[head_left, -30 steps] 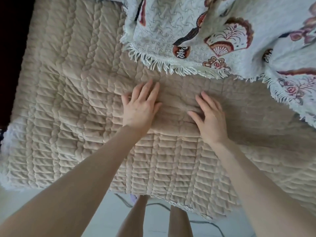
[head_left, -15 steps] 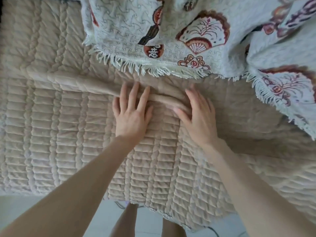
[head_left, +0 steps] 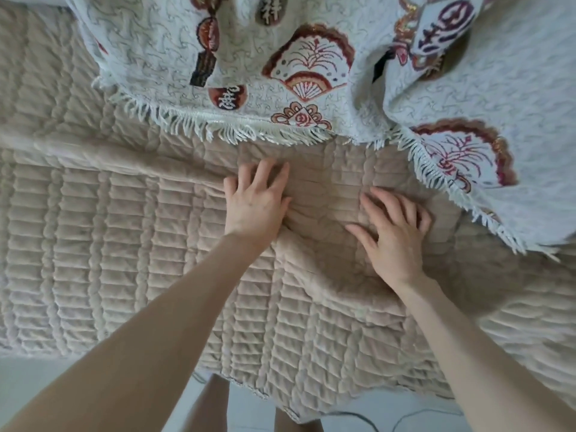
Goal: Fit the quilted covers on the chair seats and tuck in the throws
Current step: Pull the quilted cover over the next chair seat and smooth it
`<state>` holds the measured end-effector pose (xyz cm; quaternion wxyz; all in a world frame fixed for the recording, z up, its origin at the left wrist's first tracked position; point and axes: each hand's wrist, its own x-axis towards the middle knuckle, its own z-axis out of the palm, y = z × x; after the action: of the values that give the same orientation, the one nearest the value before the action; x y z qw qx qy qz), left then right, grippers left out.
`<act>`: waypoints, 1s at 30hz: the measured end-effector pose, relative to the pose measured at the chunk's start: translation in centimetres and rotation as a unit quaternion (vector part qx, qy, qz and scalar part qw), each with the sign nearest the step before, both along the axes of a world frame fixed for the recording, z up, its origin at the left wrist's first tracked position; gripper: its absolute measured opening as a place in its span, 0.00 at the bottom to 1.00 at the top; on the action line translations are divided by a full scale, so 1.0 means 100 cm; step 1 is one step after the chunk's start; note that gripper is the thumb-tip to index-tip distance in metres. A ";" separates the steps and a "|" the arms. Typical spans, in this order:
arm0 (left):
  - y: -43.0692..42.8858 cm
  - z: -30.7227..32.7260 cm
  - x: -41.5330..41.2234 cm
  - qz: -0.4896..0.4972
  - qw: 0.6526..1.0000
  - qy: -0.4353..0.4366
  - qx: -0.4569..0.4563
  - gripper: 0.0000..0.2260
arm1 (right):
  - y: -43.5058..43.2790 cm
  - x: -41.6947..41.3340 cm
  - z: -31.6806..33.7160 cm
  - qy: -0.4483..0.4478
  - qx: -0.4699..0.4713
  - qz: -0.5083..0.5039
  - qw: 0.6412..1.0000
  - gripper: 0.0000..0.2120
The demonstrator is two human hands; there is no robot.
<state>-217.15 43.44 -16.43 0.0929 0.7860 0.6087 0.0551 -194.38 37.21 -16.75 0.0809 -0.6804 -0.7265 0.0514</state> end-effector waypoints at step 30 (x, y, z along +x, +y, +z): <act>-0.138 0.002 0.099 -0.137 0.970 -0.027 -0.201 0.28 | -0.123 0.117 0.032 -0.087 -0.200 -0.062 0.974 0.30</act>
<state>-207.22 29.62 -16.21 0.2722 0.8252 0.4912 -0.0604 -182.67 24.95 -13.55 -0.1172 -0.7285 -0.6621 0.1309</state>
